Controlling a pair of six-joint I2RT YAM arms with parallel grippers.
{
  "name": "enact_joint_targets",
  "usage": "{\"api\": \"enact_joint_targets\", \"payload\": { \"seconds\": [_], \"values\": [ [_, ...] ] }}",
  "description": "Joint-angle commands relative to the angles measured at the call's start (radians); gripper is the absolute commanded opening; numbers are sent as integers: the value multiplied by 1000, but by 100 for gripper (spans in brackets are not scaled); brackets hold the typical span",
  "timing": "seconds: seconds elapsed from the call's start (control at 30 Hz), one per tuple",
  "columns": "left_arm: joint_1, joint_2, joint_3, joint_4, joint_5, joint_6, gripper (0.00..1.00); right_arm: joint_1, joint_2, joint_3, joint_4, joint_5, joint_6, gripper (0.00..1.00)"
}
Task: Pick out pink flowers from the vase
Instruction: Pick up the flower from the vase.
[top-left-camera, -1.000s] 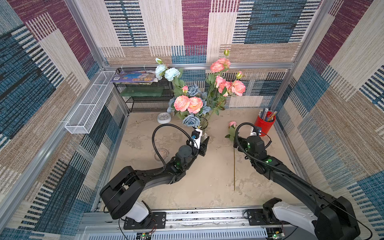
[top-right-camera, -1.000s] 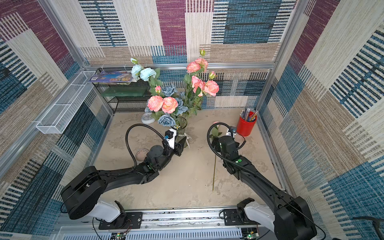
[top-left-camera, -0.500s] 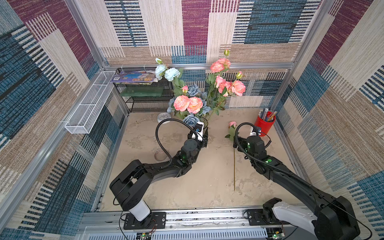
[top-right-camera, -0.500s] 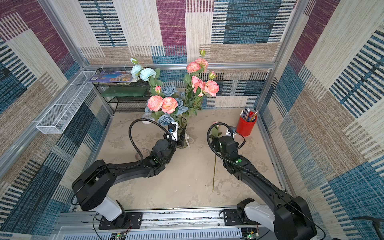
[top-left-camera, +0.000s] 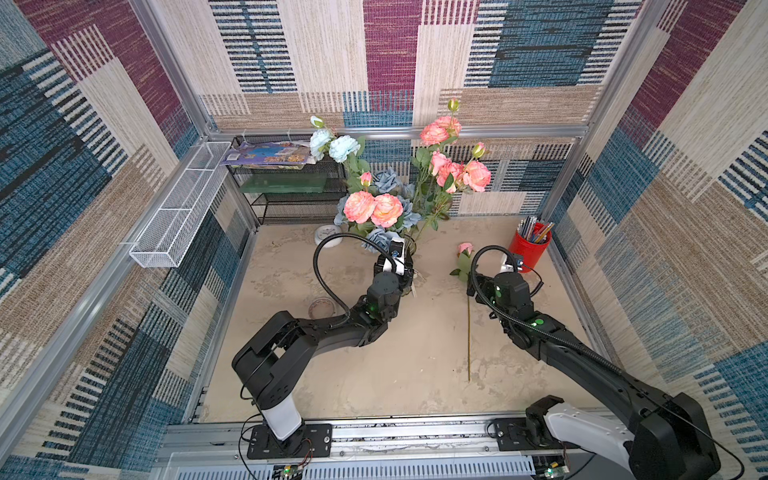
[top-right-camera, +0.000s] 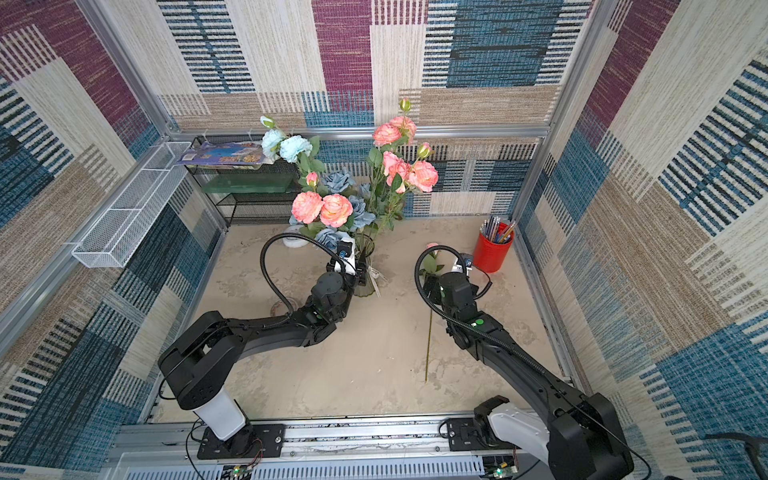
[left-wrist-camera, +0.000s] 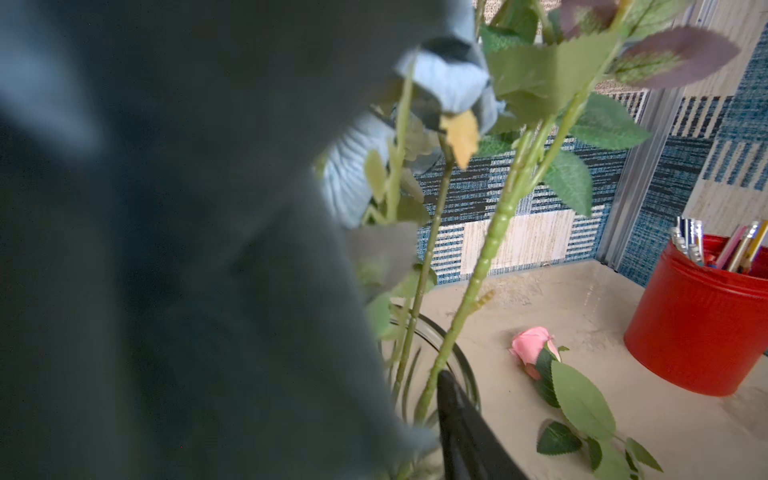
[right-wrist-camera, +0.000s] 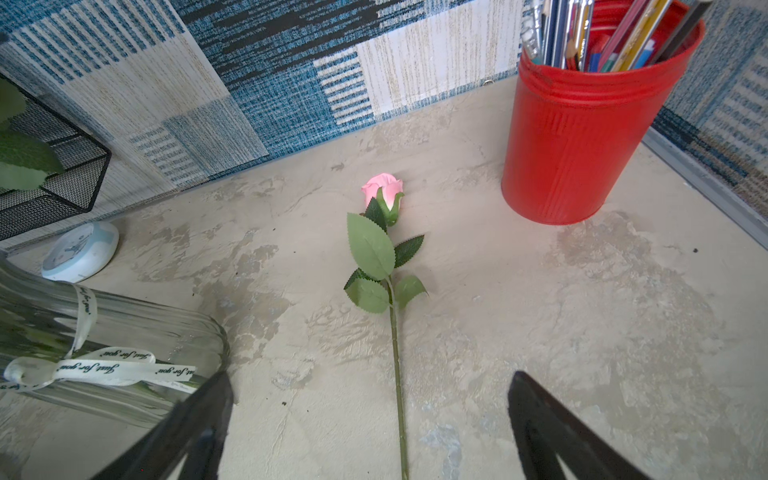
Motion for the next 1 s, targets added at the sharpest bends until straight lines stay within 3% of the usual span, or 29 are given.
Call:
{"api": "enact_joint_targets", "payload": {
  "seconds": [0.0, 0.27, 0.43, 0.67, 0.97],
  "values": [
    [3, 7, 18, 53, -42, -6, 50, 0, 1, -4, 29, -8, 5, 97],
    [6, 39, 57, 59, -41, -29, 32, 0, -2, -7, 25, -7, 5, 97],
    [6, 46, 56, 57, -44, -34, 14, 0, -10, -8, 22, -2, 3, 97],
    [6, -20, 33, 41, 30, 1, 5, 1, -11, -8, 23, -2, 3, 97],
    [13, -131, 114, -140, 226, 53, 7, 1, -11, 0, 27, -6, 3, 97]
  ]
}}
